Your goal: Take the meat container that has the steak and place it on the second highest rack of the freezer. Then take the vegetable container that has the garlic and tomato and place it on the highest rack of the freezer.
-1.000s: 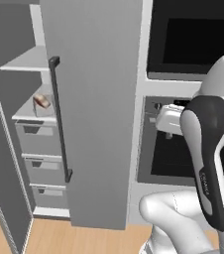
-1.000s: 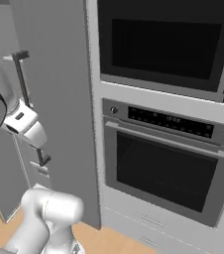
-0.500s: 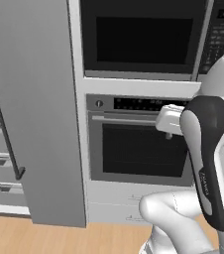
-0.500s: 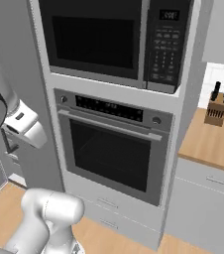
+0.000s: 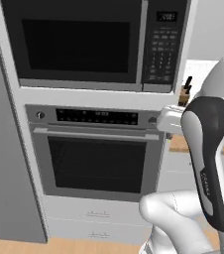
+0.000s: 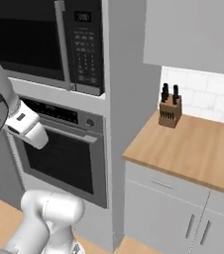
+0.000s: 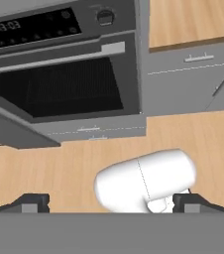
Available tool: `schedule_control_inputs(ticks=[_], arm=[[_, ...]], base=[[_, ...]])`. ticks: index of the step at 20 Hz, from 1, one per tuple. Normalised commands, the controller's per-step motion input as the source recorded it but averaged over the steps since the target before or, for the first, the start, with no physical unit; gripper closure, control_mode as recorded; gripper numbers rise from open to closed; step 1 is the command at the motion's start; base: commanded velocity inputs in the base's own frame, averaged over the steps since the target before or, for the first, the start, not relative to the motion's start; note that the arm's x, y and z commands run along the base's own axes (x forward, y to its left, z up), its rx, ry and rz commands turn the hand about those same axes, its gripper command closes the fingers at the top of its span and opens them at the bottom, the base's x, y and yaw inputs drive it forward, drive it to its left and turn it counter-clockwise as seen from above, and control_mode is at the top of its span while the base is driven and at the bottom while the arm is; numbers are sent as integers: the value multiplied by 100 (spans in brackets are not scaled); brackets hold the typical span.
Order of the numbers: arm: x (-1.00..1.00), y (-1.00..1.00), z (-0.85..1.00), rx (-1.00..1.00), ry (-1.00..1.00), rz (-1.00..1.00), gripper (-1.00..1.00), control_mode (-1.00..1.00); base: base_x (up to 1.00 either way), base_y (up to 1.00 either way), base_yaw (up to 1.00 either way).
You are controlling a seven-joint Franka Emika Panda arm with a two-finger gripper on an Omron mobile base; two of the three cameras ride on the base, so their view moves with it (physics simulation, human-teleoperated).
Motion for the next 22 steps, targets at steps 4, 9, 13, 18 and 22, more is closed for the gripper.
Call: schedule_control_inputs(ticks=[4,9,13,18,22], arm=[[0,0,0,0,0,0,-100,100],[0,0,0,0,0,0,-100,100],[0,0,0,0,0,0,-100,100],[0,0,0,0,0,0,-100,100],[0,0,0,0,0,0,-100,100]], base=[[-21,-74,8],[-12,-95,7],[0,-100,3],[0,-100,0],[6,-100,0]])
